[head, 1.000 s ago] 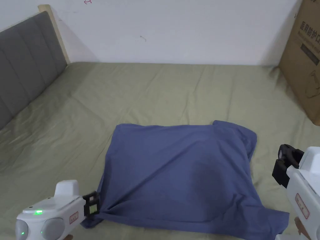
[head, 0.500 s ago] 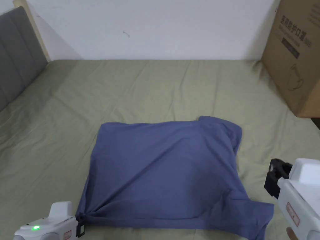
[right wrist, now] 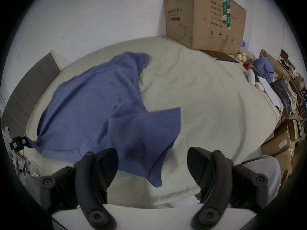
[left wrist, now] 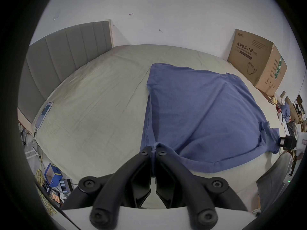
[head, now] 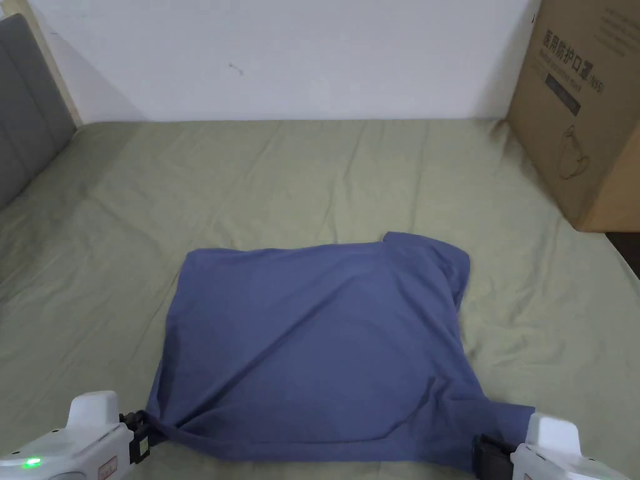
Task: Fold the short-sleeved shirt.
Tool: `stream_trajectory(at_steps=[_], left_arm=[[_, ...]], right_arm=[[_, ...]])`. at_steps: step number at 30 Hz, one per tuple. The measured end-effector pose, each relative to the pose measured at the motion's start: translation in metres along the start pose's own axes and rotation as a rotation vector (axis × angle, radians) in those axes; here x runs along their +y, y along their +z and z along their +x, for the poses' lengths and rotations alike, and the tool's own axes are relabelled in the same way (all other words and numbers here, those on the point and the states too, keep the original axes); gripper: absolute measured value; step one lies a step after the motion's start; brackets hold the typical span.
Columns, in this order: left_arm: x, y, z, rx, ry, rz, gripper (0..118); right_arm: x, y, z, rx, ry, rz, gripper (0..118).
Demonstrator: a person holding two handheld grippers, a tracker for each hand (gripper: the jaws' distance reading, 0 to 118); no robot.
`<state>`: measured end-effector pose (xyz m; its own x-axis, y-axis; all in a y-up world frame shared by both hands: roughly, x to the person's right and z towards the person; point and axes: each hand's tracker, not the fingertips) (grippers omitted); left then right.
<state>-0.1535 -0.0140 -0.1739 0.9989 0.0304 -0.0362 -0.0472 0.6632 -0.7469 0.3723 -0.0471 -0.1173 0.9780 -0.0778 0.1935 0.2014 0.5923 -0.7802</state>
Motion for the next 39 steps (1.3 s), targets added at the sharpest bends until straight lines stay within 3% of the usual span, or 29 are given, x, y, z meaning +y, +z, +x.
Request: stream_trajectory(at_steps=[1, 2, 3, 5, 15, 23, 32, 39], left_arm=[[0.003, 0.007, 0.003, 0.0, 0.0, 0.002, 1], [0.004, 0.008, 0.004, 0.001, 0.0, 0.004, 1], [0.004, 0.009, 0.004, 0.001, 0.004, 0.004, 1], [0.005, 0.008, 0.001, -0.001, 0.013, 0.009, 1], [0.05, 0.02, -0.003, 0.005, 0.061, 0.086, 1], [0.114, -0.032, 0.002, 0.026, 0.014, 0.114, 1], [0.138, -0.149, 0.005, 0.054, -0.077, -0.048, 1], [0.124, -0.173, 0.025, 0.086, -0.122, -0.141, 1]], right_arm=[[-0.001, -0.006, 0.001, 0.003, -0.004, -0.002, 51], [-0.002, -0.012, 0.003, 0.017, -0.008, -0.007, 19], [-0.003, -0.014, 0.005, 0.04, -0.014, -0.006, 19], [-0.002, -0.013, 0.006, 0.104, -0.033, 0.014, 5], [0.066, 0.055, -0.032, 0.101, 0.092, 0.313, 5], [0.145, 0.016, -0.051, 0.102, 0.158, 0.371, 5], [0.183, -0.089, -0.05, 0.063, 0.132, 0.2, 5], [0.176, -0.137, -0.058, 0.007, 0.16, 0.061, 5]])
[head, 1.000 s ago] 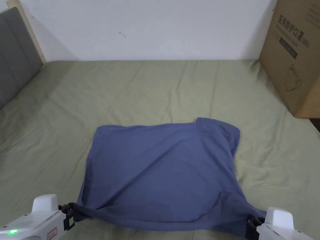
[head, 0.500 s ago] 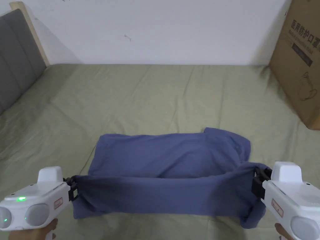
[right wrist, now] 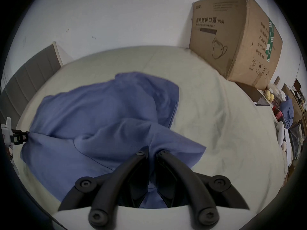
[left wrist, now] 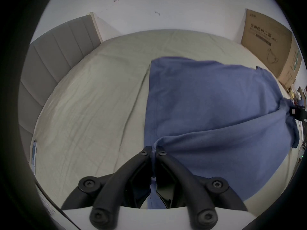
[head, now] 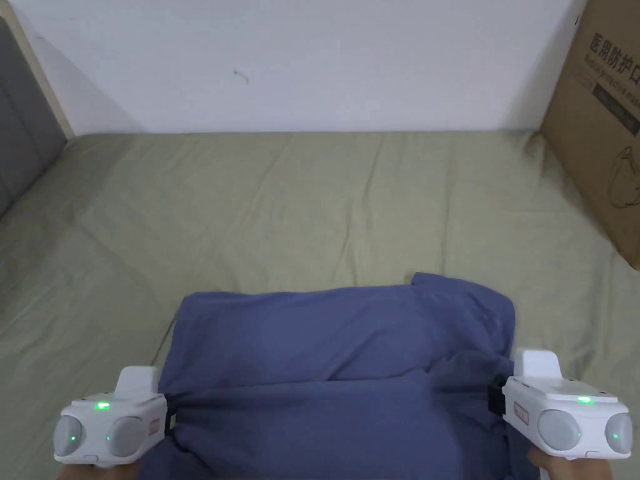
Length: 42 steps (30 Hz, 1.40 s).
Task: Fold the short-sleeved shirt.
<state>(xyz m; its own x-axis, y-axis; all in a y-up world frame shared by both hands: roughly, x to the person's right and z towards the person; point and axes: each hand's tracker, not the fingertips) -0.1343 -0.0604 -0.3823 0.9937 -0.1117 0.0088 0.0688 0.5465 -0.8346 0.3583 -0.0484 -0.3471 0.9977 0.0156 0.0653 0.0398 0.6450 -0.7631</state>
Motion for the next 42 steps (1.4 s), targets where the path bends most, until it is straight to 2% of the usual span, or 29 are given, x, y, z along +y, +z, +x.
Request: stream_trajectory(at_steps=[1, 3, 4, 5, 6, 7, 8, 9, 14, 15, 20, 22, 23, 25, 27, 28, 29, 30, 32, 42], left_arm=[[-0.001, 0.003, 0.002, 0.009, -0.004, 0.014, 3], [0.002, 0.011, 0.003, 0.014, 0.006, 0.021, 19], [0.004, 0.017, 0.002, 0.002, 0.02, 0.019, 34], [0.006, 0.023, 0.001, -0.023, 0.04, 0.02, 64], [0.009, 0.032, 0.001, -0.023, 0.054, 0.026, 84], [0.01, 0.043, 0.004, -0.009, 0.074, 0.051, 98], [0.012, 0.056, 0.006, 0.009, 0.08, 0.107, 105], [0.013, 0.074, 0.007, 0.007, 0.081, 0.18, 105], [0.018, 0.152, 0.005, -0.026, 0.099, 0.435, 105], [0.017, 0.17, 0.006, -0.033, 0.102, 0.495, 105], [0.003, 0.245, 0.02, -0.01, 0.101, 0.723, 102], [-0.008, 0.258, 0.023, 0.002, 0.074, 0.786, 92], [-0.013, 0.265, 0.026, 0.006, 0.06, 0.807, 81], [-0.025, 0.274, 0.031, 0.02, 0.04, 0.835, 78], [-0.034, 0.279, 0.035, 0.02, 0.028, 0.844, 48], [-0.039, 0.28, 0.036, 0.014, 0.024, 0.844, 32], [-0.042, 0.279, 0.038, 0.01, 0.019, 0.844, 12], [-0.046, 0.278, 0.038, 0.003, 0.01, 0.841, 3], [-0.051, 0.277, 0.038, -0.019, 0.003, 0.811, 0], [-0.047, 0.251, 0.026, -0.065, 0.059, 0.678, 0]], right_arm=[[-0.001, 0.001, -0.002, -0.003, 0.001, -0.009, 5], [-0.001, 0.017, -0.009, -0.005, 0.001, 0.003, 7], [0.002, 0.027, -0.011, -0.006, -0.002, 0.017, 11], [0.005, 0.036, -0.013, -0.011, -0.001, 0.034, 32], [0.008, 0.048, -0.016, -0.013, 0.006, 0.054, 54], [0.014, 0.066, -0.017, -0.023, 0.014, 0.092, 75], [0.017, 0.081, -0.019, -0.018, 0.018, 0.133, 94], [0.021, 0.1, -0.022, -0.003, 0.023, 0.189, 97], [0.032, 0.198, -0.037, 0.019, 0.059, 0.421, 97], [0.033, 0.199, -0.016, 0.024, 0.062, 0.469, 97], [0.016, 0.262, -0.016, -0.027, 0.063, 0.631, 97], [0.005, 0.278, -0.017, -0.053, 0.07, 0.651, 96], [-0.001, 0.282, -0.017, -0.064, 0.068, 0.655, 94], [-0.013, 0.291, -0.017, -0.086, 0.055, 0.677, 93], [-0.024, 0.296, -0.017, -0.088, 0.058, 0.689, 83], [-0.027, 0.298, -0.017, -0.092, 0.056, 0.693, 74], [-0.03, 0.3, -0.017, -0.096, 0.055, 0.697, 58], [-0.033, 0.301, -0.015, -0.09, 0.055, 0.7, 41], [-0.036, 0.301, -0.015, -0.082, 0.052, 0.705, 0], [-0.035, 0.297, -0.014, -0.063, 0.048, 0.699, 0]])
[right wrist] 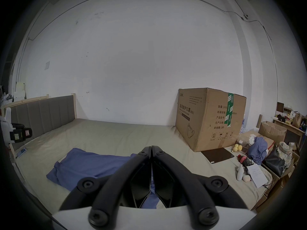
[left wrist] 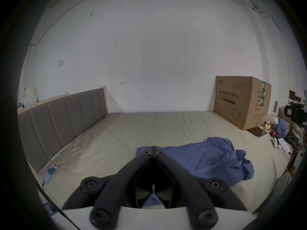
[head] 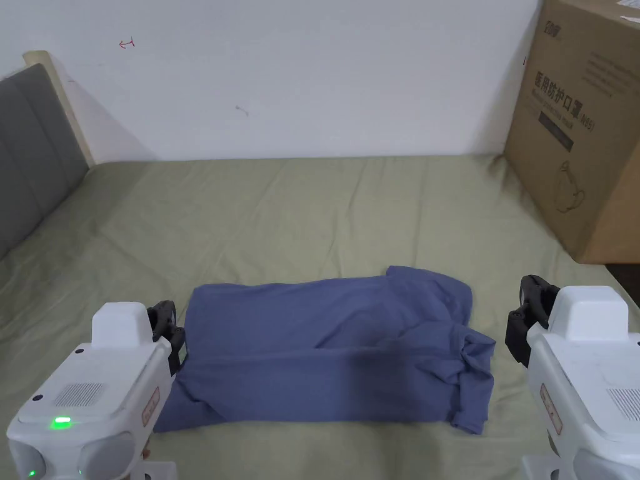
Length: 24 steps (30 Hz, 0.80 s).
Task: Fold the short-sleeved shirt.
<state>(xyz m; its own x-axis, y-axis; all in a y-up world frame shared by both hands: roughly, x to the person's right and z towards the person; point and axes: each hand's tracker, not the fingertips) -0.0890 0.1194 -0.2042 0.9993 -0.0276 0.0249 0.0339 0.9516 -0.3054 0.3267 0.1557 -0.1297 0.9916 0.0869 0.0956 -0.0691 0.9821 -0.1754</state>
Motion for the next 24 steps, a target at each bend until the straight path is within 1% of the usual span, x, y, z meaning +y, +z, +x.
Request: stream_trajectory(at_steps=[5, 7, 8, 10, 11, 13, 14, 15, 16, 17, 18, 19, 22, 23, 24], left_arm=[[-0.022, -0.05, -0.026, -0.025, 0.04, -0.173, 0], [-0.035, -0.073, -0.038, -0.023, 0.053, -0.273, 0], [-0.034, -0.073, -0.035, -0.02, 0.071, -0.314, 0], [-0.048, -0.093, -0.044, -0.02, 0.108, -0.424, 0], [-0.057, -0.101, -0.049, -0.009, 0.129, -0.451, 5], [-0.071, -0.117, -0.057, 0.01, 0.156, -0.565, 7], [-0.078, -0.124, -0.059, 0.016, 0.157, -0.605, 16], [-0.085, -0.129, -0.061, 0.018, 0.169, -0.636, 29], [-0.09, -0.135, -0.062, 0.026, 0.179, -0.667, 47], [-0.097, -0.139, -0.063, 0.035, 0.181, -0.687, 71], [-0.102, -0.142, -0.063, 0.045, 0.176, -0.698, 83], [-0.107, -0.145, -0.062, 0.052, 0.169, -0.705, 86], [-0.124, -0.151, -0.064, 0.069, 0.176, -0.732, 85], [-0.129, -0.154, -0.065, 0.073, 0.184, -0.746, 80], [-0.128, -0.146, -0.062, 0.071, 0.186, -0.758, 67]], right_arm=[[-0.002, -0.012, -0.003, 0.01, -0.009, -0.02, 0], [-0.005, -0.017, -0.004, 0.011, -0.008, -0.03, 0], [-0.006, -0.02, -0.004, 0.011, -0.008, -0.036, 0], [-0.009, -0.028, -0.006, 0.009, -0.005, -0.051, 0], [-0.011, -0.031, -0.006, 0.01, -0.003, -0.062, 0], [-0.016, -0.037, -0.007, 0.01, -0.003, -0.081, 0], [-0.018, -0.04, -0.007, 0.009, -0.004, -0.09, 0], [-0.02, -0.043, -0.007, 0.009, -0.004, -0.1, 0], [-0.023, -0.047, -0.007, 0.011, -0.005, -0.112, 0], [-0.025, -0.05, -0.008, 0.016, -0.005, -0.125, 0], [-0.027, -0.052, -0.008, 0.017, -0.002, -0.135, 0], [-0.029, -0.055, -0.008, 0.018, 0.0, -0.143, 0], [-0.036, -0.062, -0.008, 0.021, -0.001, -0.172, 0], [-0.038, -0.064, -0.009, 0.02, -0.001, -0.178, 0], [-0.04, -0.066, -0.009, 0.019, -0.002, -0.186, 0]])
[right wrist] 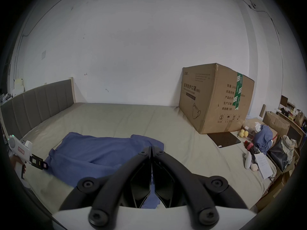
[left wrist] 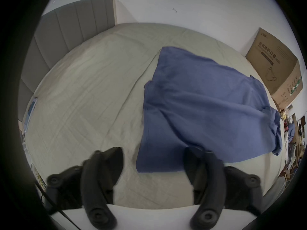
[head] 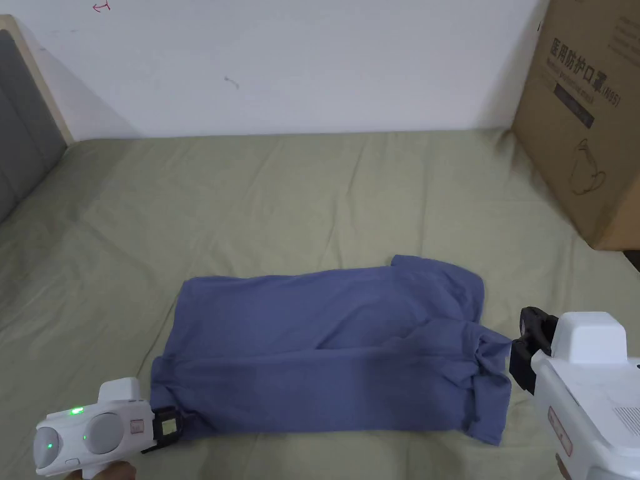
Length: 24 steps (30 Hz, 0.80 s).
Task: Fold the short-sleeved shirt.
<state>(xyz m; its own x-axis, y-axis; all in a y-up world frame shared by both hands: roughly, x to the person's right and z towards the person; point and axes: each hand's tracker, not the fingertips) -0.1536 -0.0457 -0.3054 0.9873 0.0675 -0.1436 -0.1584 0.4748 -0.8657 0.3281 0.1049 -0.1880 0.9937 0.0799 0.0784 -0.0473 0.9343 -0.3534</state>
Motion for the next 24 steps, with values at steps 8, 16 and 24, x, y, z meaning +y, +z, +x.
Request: stream_trajectory(at_steps=[8, 16, 24], left_arm=[[-0.011, -0.003, 0.011, -0.034, -0.062, 0.041, 3], [-0.001, 0.032, 0.01, -0.074, -0.059, 0.136, 3], [-0.003, 0.029, 0.009, -0.084, -0.053, 0.139, 3]], right_arm=[[-0.028, -0.032, 0.01, -0.006, -0.037, -0.173, 15], [-0.098, -0.095, 0.013, -0.004, -0.074, -0.496, 99], [-0.132, -0.122, 0.008, 0.038, -0.131, -0.587, 36]])
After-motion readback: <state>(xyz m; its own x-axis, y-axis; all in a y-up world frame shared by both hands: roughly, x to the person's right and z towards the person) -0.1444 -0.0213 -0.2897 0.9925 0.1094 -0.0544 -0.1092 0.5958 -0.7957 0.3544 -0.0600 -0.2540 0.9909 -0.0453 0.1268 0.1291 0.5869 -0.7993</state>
